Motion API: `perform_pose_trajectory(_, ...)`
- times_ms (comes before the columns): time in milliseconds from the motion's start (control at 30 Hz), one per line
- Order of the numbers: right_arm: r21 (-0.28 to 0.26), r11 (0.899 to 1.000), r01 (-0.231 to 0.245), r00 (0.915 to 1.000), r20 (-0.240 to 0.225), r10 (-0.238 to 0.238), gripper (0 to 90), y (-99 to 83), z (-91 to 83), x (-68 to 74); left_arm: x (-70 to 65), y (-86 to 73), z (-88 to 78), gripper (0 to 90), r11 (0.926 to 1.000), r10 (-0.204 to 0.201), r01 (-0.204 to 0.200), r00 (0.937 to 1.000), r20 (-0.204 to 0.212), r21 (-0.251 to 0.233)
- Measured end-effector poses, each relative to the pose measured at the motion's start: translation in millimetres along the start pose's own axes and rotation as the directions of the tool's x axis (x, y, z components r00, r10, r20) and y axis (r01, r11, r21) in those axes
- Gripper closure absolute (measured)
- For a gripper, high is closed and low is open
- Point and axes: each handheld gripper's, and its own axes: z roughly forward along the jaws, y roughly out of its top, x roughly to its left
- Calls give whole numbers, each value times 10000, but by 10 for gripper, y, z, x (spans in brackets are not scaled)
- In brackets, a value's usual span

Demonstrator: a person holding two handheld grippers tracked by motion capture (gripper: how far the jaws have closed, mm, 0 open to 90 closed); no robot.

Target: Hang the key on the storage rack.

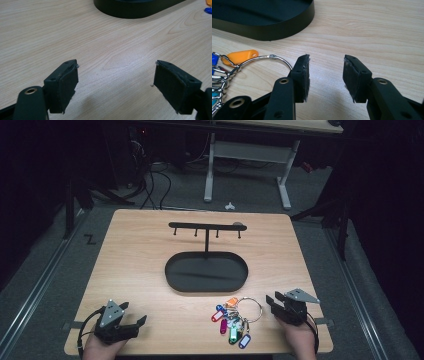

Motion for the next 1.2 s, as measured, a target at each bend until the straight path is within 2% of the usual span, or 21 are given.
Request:
perform_pose_trajectory(500,-112,9997,233,9997,-66,-233,510,4,-23,28,2,7,-24,194,9999,-38,36,9999,-147,-126)
perform_pose_trajectory(700,-154,9997,204,9998,-27,-204,549,7,-21,10,29,3,-31,182,9994,-275,269,9993,-241,-232)
perform_pose_trajectory(967,-19,9999,-159,9998,152,160,581,21,-12,-4,37,6,-42,161,9992,-272,261,9990,-348,-317)
perform_pose_trajectory(1100,260,9996,58,9995,308,-66,547,31,12,16,49,7,-46,155,9986,-362,347,9987,-372,-409)
perform_pose_trajectory(1200,667,9958,635,9965,497,-669,496,30,50,73,58,7,-50,151,9983,-435,419,9983,-390,-408)
